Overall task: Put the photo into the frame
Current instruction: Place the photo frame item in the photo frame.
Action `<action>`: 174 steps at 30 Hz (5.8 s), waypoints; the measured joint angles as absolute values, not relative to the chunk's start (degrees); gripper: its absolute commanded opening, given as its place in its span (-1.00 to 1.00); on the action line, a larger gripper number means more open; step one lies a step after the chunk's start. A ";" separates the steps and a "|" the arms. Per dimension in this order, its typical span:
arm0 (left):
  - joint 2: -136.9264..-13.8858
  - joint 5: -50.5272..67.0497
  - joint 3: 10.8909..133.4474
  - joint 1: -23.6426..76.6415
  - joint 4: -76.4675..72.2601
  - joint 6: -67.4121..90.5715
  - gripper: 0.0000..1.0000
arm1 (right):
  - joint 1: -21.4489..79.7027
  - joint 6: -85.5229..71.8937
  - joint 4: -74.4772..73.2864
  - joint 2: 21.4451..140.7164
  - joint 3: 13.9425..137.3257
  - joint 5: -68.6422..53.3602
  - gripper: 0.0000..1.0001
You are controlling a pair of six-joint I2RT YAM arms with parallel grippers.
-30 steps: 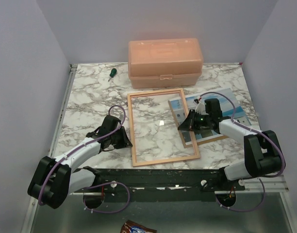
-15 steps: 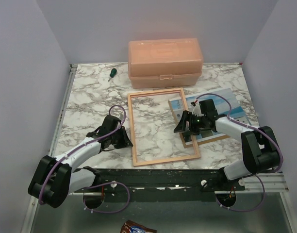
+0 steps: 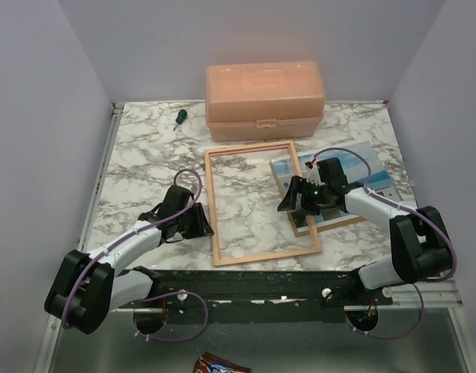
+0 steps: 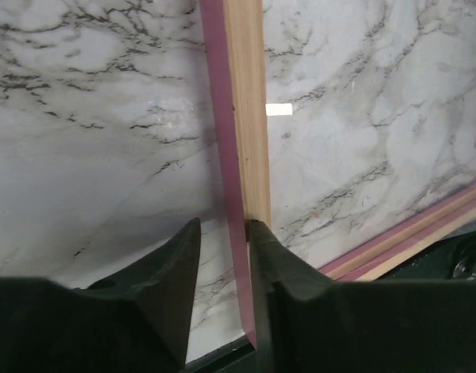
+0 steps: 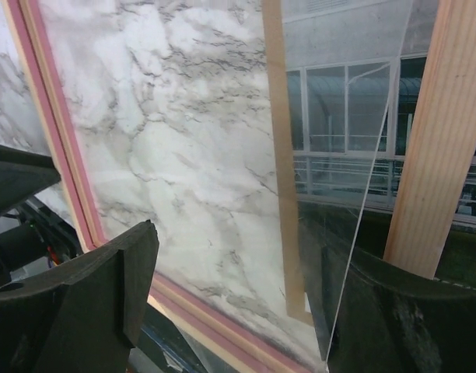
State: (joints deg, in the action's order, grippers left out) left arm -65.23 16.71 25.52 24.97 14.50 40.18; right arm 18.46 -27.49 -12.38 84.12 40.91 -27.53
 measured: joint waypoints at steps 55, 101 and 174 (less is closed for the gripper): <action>-72.12 3.18 32.01 37.30 17.12 41.30 -0.93 | 18.44 -32.84 -18.68 67.37 38.33 -29.71 -0.99; -64.55 8.97 26.85 28.82 17.37 42.24 -0.43 | 18.76 -38.06 -14.61 66.11 45.82 -38.02 -0.99; -66.17 9.98 27.40 28.18 15.94 41.36 -0.46 | 18.04 -36.14 -2.68 68.36 34.02 -36.73 -0.99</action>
State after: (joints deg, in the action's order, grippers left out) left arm -66.17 9.98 27.40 28.18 15.94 41.36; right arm 18.04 -36.14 -2.68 68.36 34.02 -36.73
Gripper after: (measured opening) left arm 0.273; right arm 0.058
